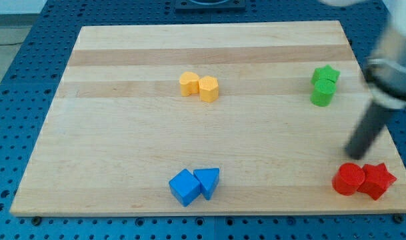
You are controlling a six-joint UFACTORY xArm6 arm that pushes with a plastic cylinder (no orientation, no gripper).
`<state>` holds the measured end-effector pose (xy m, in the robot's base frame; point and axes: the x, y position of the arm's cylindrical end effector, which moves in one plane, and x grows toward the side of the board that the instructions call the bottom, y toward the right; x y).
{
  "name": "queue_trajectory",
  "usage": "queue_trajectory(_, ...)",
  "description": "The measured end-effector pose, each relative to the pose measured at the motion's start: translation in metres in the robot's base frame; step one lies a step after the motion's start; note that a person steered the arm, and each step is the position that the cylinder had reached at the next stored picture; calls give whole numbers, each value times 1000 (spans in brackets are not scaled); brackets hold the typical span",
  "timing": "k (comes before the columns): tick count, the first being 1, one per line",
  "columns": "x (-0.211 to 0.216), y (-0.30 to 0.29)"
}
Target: Move the blue blocks slightly near to the blue triangle
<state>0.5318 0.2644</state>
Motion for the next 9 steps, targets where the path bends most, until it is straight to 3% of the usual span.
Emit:
queue_trajectory(1, 36, 71)
queue_trajectory(2, 85, 63)
queue_trajectory(4, 31, -10)
queue_trajectory(5, 30, -56)
queue_trajectory(6, 35, -41)
queue_trajectory(7, 57, 20)
queue_trajectory(8, 85, 17)
queue_trajectory(9, 86, -28)
